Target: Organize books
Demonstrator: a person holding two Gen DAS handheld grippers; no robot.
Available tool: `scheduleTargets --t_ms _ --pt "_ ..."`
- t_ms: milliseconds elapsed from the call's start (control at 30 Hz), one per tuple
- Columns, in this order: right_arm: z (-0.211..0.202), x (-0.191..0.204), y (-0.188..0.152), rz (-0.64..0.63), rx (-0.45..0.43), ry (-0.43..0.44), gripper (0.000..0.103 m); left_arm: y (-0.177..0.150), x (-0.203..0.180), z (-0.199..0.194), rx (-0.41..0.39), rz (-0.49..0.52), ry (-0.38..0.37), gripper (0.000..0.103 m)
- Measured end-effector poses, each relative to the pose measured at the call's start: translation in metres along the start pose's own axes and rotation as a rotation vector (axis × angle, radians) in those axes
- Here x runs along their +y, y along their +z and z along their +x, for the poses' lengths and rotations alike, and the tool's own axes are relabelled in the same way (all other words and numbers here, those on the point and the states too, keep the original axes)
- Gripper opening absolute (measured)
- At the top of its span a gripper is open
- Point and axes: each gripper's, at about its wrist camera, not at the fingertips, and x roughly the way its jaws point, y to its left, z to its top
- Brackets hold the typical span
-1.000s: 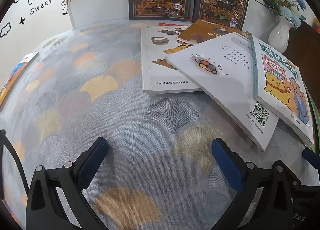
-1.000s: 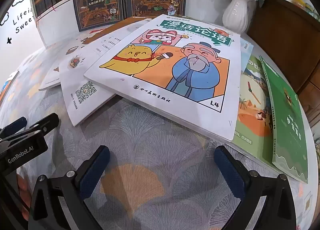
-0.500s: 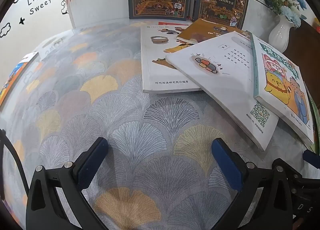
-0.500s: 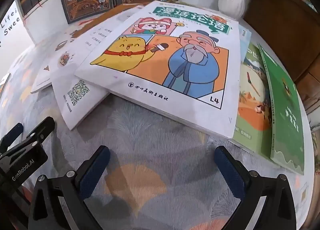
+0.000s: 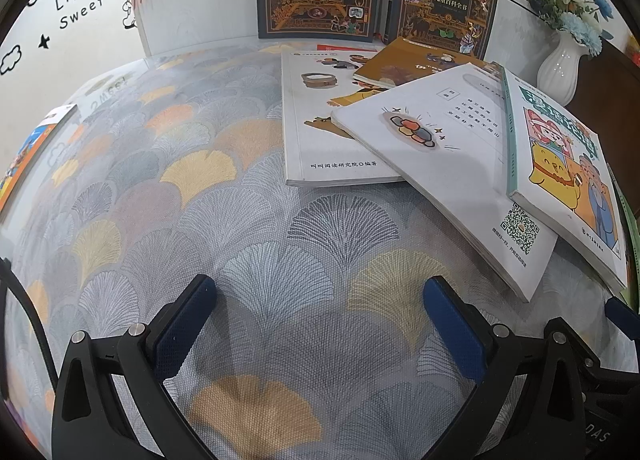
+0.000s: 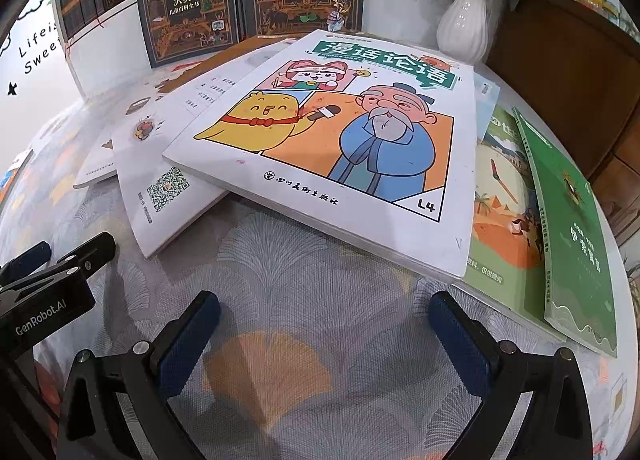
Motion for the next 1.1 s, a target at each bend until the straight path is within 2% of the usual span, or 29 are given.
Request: scheduleTargets --t_ms 133,300,367,400,433,533,633,733,800,967,1100 --pt "-0.002 0.000 0.004 -0.018 0.026 0.006 0.103 0.003 -0.001 0.001 0.024 0.022 -0.001 0.103" --pt "-0.007 -0.004 0.006 -0.070 0.164 0.062 0.103 0.007 0.001 0.003 0.127 0.104 -0.060 0.103" --pt "-0.019 -0.009 0.001 -0.037 0.182 0.082 0.103 0.011 0.011 -0.001 0.167 0.071 -0.021 0.102" --pt "-0.026 -0.010 0.000 -0.024 0.175 0.089 0.103 0.015 0.019 -0.007 0.166 0.037 0.019 0.099" --pt "-0.034 -0.012 0.000 -0.017 0.159 0.087 0.103 0.018 0.025 -0.012 0.154 0.026 0.030 0.099" --pt "-0.076 -0.010 0.011 -0.032 0.036 0.046 0.103 0.038 0.039 -0.049 0.057 0.009 0.060 0.099" --pt "-0.125 -0.010 0.023 -0.016 -0.091 0.020 0.103 0.058 0.039 -0.099 -0.087 0.074 0.081 0.100" --pt "-0.172 -0.011 0.029 0.041 -0.202 -0.004 0.103 0.069 0.038 -0.143 -0.186 0.137 0.050 0.101" --pt "-0.193 -0.004 0.027 0.073 -0.245 -0.028 0.103 0.071 0.040 -0.166 -0.248 0.169 0.009 0.101" --pt "-0.220 0.006 0.019 0.129 -0.253 -0.165 0.103 0.063 0.052 -0.202 -0.351 0.197 -0.073 0.101" --pt "-0.229 0.010 -0.006 0.189 -0.198 -0.166 0.103 0.042 0.058 -0.222 -0.395 0.218 -0.125 0.101"
